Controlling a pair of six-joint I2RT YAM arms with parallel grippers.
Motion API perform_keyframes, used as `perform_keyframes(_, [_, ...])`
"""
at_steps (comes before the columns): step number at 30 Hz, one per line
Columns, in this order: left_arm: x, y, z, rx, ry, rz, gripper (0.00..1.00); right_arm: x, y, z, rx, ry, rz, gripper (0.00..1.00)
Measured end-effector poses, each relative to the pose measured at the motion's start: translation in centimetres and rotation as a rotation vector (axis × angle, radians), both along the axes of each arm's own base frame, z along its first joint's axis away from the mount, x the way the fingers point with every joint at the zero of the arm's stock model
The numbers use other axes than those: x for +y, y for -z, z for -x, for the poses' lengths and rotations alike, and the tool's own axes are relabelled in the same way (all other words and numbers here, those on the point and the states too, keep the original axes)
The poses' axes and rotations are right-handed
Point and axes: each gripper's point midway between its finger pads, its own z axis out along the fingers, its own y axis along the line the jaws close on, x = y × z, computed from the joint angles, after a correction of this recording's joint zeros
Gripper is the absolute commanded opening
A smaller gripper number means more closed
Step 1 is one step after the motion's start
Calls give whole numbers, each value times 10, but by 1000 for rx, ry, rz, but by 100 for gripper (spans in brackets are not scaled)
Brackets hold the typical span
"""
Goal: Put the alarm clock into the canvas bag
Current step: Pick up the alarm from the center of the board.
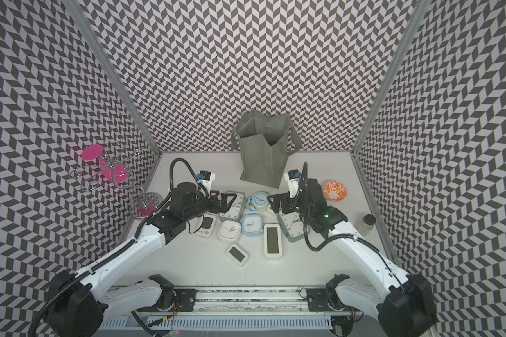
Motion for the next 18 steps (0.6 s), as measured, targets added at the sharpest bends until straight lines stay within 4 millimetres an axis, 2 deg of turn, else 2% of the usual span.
perform_keyframes(2, [3,22,10,49,3,-1,98,6,14,0,22,-19,35,94])
perform_keyframes(4, [4,33,17,75,7,7,97,10,30,-2,49,-38,70,95])
perform_keyframes(7, [3,32,20,63,15,36,97,17,55,-5,93,-76,129,98])
perform_keyframes(10, [2,29,22,32,17,76,96,28,72,-13,121,-132,192,100])
perform_keyframes(18, [7,30,29,-8,1,136,97,52,93,-53,121,-180,295,99])
